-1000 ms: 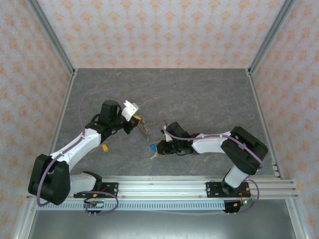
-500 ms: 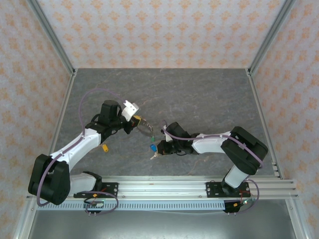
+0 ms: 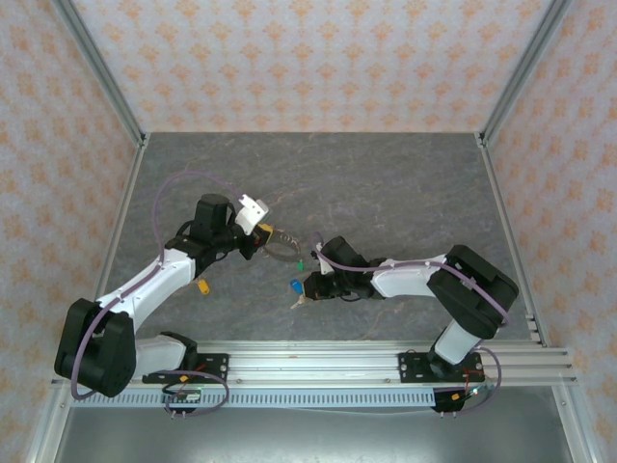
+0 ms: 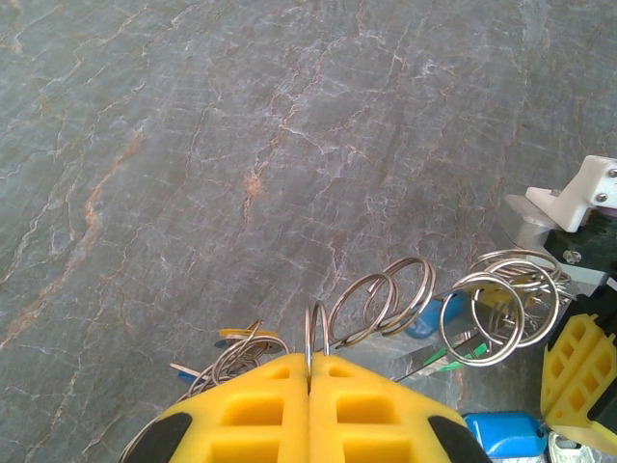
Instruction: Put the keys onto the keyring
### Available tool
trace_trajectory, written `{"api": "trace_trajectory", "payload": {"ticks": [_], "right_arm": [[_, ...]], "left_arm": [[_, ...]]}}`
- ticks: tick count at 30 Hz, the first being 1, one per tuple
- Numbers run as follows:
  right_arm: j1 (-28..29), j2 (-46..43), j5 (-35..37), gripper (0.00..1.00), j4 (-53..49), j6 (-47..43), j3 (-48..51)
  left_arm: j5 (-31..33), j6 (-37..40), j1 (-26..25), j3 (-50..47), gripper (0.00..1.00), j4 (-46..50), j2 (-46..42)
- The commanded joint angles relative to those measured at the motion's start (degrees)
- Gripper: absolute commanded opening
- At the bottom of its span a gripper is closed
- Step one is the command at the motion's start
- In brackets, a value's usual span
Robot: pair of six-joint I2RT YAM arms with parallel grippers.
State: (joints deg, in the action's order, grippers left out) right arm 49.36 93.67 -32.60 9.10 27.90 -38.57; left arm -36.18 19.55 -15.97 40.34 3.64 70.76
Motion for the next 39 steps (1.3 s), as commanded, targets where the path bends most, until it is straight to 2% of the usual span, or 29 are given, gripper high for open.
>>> {"api": "trace_trajectory", "payload": {"ticks": [1,12,23,27,32,36,39], "right_arm": [[0.1,0.8,-0.5,0.1,0.6,0.2,-0.3],[0.1,1.6,-1.0,0.09,0.0,0.2,-1.0],[0.1,-1.7,0.2,0.0,0.0,-1.2,0.0],[-1.7,-8.9,3.2,0.0,-3.8,-5.5,1.5],[-8.7,-21.2,6.7,0.0,-8.7,-13.7,4.2],[-13.3,-28.8,6.9,0.0,-10.5,-23.2,4.1],[-14.2,-31.4,5.5,0.0,-9.8,-30.6,4.0]], "left_arm": [[-1.7,0.8,0.4,2.1,0.0,0.6,0.4],[-1.9,0.9,0.4,2.2,0.0,0.7,1.1],[-1.8,1.2,0.4,2.3,0.0,0.8,0.6],[-3.3,2.1,0.4,1.5,0.0,-0.3,-0.1],[-6.4,4.4,-0.6,0.0,0.0,-2.2,-1.4],[-8.6,8.8,-4.2,0.4,0.0,0.3,-0.9],[-9.9,11.8,-7.3,1.4,0.0,2.7,0.5]]}}
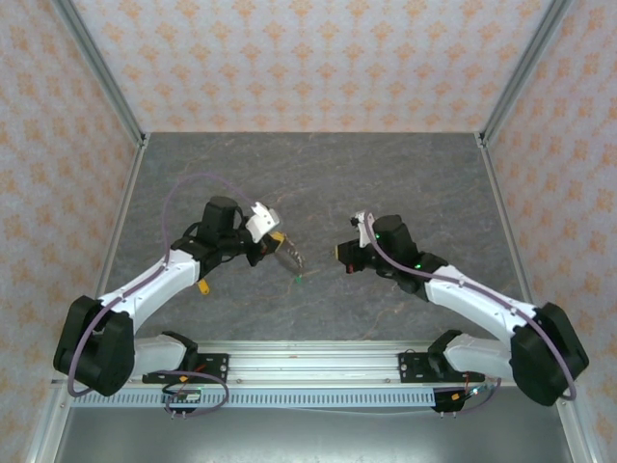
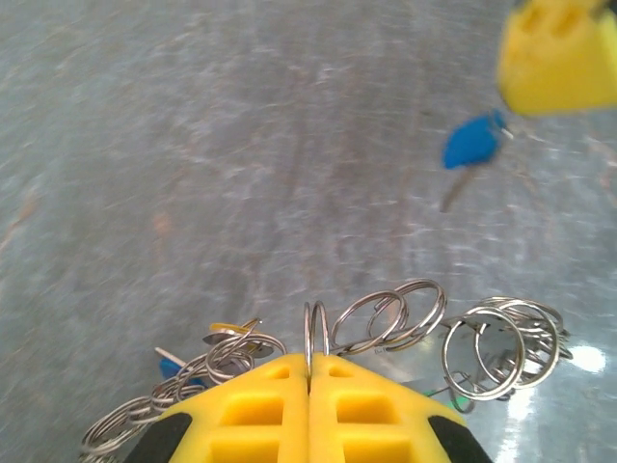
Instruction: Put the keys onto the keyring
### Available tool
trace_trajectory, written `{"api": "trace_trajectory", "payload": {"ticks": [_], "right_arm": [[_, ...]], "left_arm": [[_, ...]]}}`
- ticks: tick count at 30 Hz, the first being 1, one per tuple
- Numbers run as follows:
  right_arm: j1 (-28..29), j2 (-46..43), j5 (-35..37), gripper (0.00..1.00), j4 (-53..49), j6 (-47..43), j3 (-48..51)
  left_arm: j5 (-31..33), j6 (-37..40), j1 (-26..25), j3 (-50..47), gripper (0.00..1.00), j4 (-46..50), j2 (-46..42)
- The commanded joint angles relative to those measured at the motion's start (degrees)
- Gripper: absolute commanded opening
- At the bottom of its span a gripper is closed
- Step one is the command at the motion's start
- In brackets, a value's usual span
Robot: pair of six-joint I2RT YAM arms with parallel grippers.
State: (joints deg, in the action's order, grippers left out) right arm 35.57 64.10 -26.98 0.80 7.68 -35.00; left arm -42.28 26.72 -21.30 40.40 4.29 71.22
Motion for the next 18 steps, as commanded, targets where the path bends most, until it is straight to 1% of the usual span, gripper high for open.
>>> {"api": "trace_trajectory", "payload": {"ticks": [1,4,7,10,12,15,18], "right_arm": [[-0.4,-2.3,-1.5,0.0,-0.5,-13.7,0.8],[-0.4,-3.0,-3.9,0.0,2.9,-18.3,1.8],[-0.4,-2.5,-9.3,0.0,5.4,-24.2,2.5],[-0.4,-1.5,-10.1,0.0,7.6,-25.4,2.8],[-0.4,-0.6,-12.0,0.0,7.9,-27.6,2.4],[-0.2,0.8,-13.9,0.0,11.3,-28.2,2.6],[0.3,2.5,-14.6,0.0,11.4,-29.8,1.5]], "left_arm": [[-4.4,5.0,-2.7,1.5,0.0,2.4,0.5],[-5.9,5.7,-4.1,1.6,0.0,2.5,1.4],[-6.7,5.9,-4.8,1.7,0.0,2.4,2.3],[-7.5,5.5,-5.9,1.8,0.0,1.5,3.3],[-8.1,5.5,-6.5,2.1,0.0,1.3,4.1],[-8.8,5.4,-6.6,2.4,0.0,1.1,5.3],[-8.8,5.5,-6.7,2.8,0.0,1.5,5.7]]}}
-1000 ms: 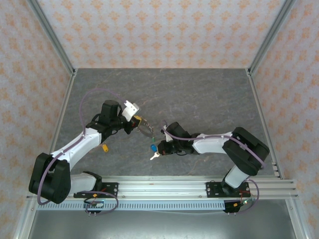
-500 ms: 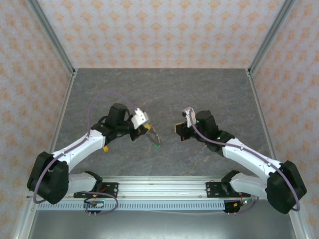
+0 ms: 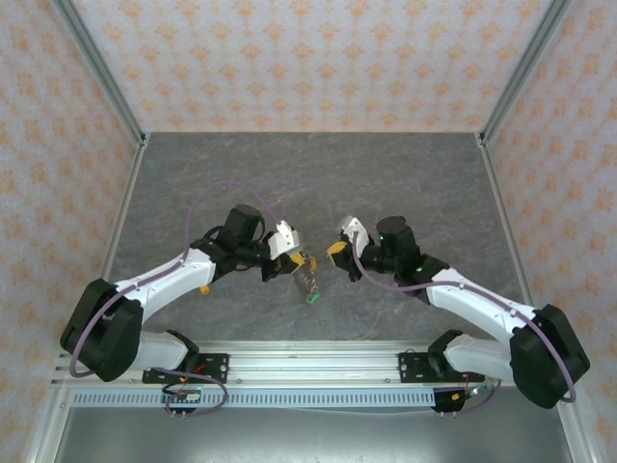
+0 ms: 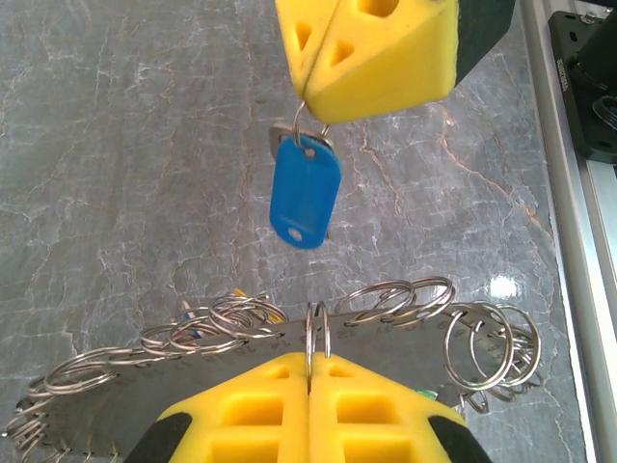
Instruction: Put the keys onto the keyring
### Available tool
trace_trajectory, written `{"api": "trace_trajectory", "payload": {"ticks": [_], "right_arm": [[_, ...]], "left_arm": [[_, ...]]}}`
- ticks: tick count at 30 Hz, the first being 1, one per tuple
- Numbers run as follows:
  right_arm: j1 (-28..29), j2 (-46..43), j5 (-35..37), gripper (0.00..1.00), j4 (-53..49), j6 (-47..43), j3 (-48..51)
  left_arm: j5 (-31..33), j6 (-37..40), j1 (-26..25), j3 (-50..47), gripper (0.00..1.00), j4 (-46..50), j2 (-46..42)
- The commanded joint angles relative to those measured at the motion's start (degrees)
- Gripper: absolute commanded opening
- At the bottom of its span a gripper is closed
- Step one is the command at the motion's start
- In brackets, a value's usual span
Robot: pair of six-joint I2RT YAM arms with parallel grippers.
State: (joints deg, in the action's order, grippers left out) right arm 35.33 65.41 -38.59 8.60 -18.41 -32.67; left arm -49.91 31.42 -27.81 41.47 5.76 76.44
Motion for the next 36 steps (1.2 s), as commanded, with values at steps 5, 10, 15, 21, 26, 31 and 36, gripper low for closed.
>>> {"api": "trace_trajectory", "payload": {"ticks": [5,10,15,21,26,31,36], "right_arm": [[2.2,4.6,-4.1,0.0,3.8,-6.5,-2.4],[3.1,6.5,-7.6,0.0,4.7,-7.2,-3.6],[3.9,7.7,-9.0,0.0,6.6,-6.3,-3.6],[4.4,8.2,-8.7,0.0,8.6,-5.7,-3.3],[4.8,8.3,-6.5,0.0,11.2,-4.8,-3.0],[5.4,9.4,-4.0,0.0,11.3,-4.7,-3.6],[5.8,10.4,-2.4,0.0,9.7,-5.2,-4.7]], "left_arm": [[-1.9,0.2,-0.1,2.3,0.0,0.3,1.1],[-1.5,-0.7,-0.2,2.7,0.0,0.5,1.7],[-1.2,-1.3,-0.1,3.0,0.0,0.6,2.2],[-1.2,-1.1,-0.1,4.0,0.0,2.1,2.8],[-1.1,-1.0,-0.1,4.5,0.0,2.9,3.2],[-1.2,-1.0,-0.2,4.6,0.0,3.1,3.0],[-1.4,-1.2,-0.1,4.6,0.0,2.8,2.7]]}}
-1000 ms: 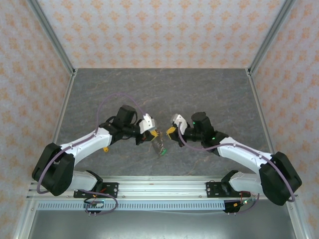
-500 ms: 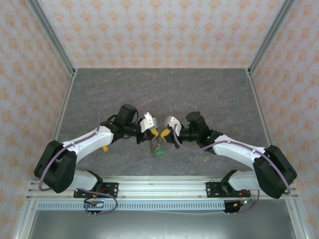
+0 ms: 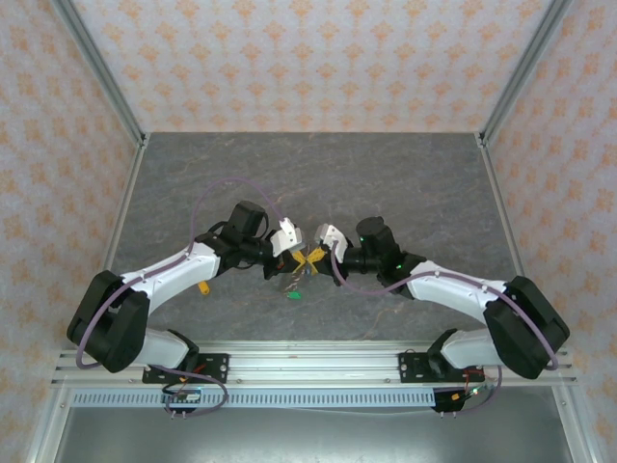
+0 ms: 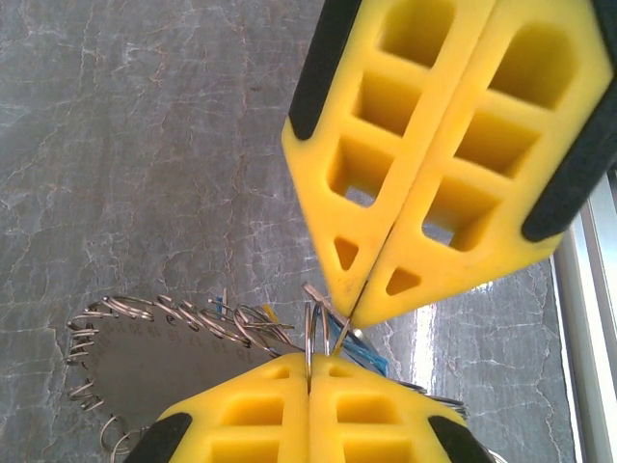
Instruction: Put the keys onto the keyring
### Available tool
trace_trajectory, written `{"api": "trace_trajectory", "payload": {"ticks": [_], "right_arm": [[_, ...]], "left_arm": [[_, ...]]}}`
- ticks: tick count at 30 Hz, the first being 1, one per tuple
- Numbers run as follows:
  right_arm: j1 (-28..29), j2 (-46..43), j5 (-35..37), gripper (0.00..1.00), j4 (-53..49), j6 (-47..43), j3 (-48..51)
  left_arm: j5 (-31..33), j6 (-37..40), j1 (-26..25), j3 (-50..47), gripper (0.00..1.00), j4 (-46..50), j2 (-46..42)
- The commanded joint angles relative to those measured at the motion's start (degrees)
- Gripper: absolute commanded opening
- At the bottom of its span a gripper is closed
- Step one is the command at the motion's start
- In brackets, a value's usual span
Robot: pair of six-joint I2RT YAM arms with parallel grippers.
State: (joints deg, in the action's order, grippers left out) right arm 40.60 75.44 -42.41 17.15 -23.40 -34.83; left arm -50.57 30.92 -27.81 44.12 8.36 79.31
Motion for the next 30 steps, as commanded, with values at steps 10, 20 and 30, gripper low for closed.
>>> {"api": "trace_trajectory", "payload": {"ticks": [10,20,30], "right_arm": [[0.9,0.8,2.6,0.0,3.9,1.7,-2.4],[1.0,1.5,3.2,0.0,3.6,2.6,-2.7],[1.1,0.2,14.2,0.0,-5.1,3.2,-3.6]], "left_arm": [[-0.3,-0.1,-0.1,2.1,0.0,1.0,0.0],[-0.1,-0.2,-0.1,1.9,0.0,1.0,-0.6],[0.5,-0.2,-0.1,0.8,0.0,-0.4,-1.8]]}}
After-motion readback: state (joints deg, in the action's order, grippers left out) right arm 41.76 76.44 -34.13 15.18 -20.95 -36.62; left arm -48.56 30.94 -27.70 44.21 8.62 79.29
